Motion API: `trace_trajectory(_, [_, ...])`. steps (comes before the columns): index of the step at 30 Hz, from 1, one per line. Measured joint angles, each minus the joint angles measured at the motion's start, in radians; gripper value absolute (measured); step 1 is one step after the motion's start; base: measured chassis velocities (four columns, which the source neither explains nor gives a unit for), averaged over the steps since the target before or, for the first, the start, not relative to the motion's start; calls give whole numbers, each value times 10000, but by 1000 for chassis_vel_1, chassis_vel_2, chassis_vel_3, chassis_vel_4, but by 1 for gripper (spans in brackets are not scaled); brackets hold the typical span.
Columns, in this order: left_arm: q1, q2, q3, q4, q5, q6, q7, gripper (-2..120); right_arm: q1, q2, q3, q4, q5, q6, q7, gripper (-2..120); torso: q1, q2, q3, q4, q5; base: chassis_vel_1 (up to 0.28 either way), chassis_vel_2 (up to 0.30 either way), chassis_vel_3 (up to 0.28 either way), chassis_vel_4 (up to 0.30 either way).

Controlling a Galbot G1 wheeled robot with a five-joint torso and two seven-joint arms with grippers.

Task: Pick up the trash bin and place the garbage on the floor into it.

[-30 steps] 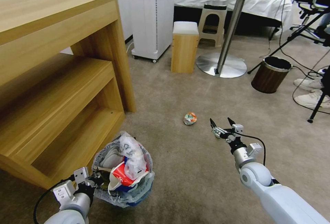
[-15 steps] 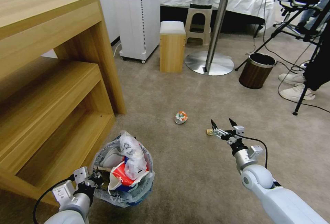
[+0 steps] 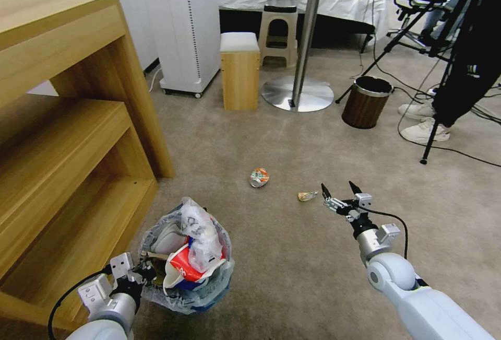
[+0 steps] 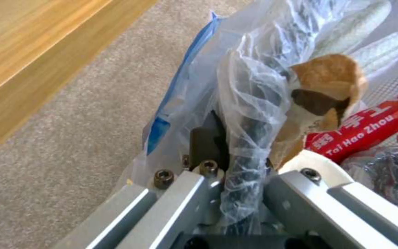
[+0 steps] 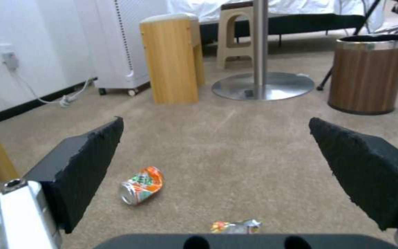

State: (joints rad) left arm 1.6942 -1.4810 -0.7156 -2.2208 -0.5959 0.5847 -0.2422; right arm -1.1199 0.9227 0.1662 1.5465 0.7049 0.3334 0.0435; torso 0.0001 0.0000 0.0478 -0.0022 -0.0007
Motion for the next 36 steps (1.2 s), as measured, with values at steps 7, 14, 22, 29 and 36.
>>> trace_trajectory(7, [7,1,-9,1,-31,-9,11,0,5,67,-34,-116,-145,89,-102,100,0,0,0,0,-1,-34,-24,-24,-24])
trace_trajectory(14, [-42,31,-23,54,-126,-54,-11,0,144,211,-49,-488,-500,386,-69,99,0,0,0,0,-1,-9,-4,-6,-5])
trace_trajectory(22, [-86,68,-60,119,-245,-110,-81,0,340,385,-95,-696,-1173,899,58,97,0,0,0,1,0,0,0,0,0])
trace_trajectory(29, [-69,126,-169,83,-361,-125,-132,0,363,415,-49,-709,-1446,875,33,100,0,0,0,0,-1,0,0,0,0])
trace_trajectory(36, [-28,118,-195,1,-390,-128,-191,0,411,444,-54,-859,-1756,992,221,100,0,0,0,0,0,0,0,0,0])
